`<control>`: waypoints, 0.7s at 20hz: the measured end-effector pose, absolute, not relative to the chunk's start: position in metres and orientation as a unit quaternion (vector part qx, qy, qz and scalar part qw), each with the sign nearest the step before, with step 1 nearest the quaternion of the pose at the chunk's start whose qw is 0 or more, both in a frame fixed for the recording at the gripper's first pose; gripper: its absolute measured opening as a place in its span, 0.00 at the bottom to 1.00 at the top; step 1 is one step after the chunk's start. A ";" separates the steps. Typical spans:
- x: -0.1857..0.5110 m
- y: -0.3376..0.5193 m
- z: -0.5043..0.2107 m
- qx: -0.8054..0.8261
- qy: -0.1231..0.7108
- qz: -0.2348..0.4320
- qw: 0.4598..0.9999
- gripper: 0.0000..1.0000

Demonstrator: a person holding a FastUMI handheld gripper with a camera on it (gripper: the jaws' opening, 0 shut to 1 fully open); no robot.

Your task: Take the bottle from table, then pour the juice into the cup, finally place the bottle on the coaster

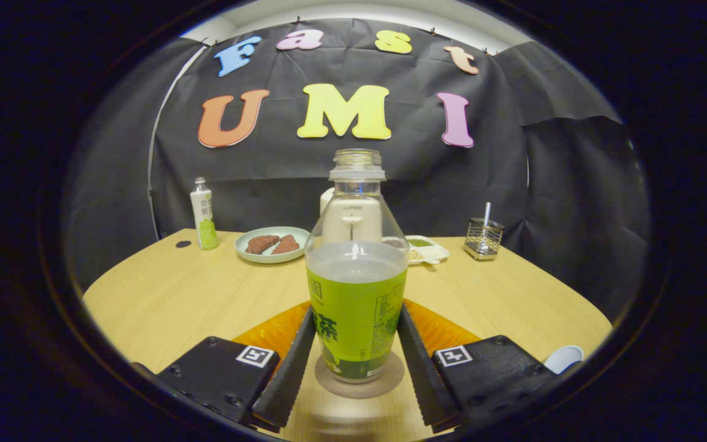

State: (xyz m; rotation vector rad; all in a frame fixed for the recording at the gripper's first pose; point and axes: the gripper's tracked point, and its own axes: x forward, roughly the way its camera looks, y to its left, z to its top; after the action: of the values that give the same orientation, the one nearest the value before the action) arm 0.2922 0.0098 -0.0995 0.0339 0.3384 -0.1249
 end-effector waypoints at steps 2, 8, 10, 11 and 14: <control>0.293 0.010 -0.102 0.018 0.171 -0.061 0.983 0.81; 0.291 0.004 -0.111 0.021 0.189 -0.065 0.980 0.86; 0.290 0.006 -0.109 0.027 0.183 -0.054 0.981 0.88; 0.289 0.004 -0.108 0.026 0.182 -0.053 0.982 0.91; 0.284 0.002 -0.104 0.026 0.178 -0.051 0.982 0.99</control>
State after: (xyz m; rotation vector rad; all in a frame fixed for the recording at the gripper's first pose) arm 0.2840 0.0020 -0.1036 0.0528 0.3580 -0.1023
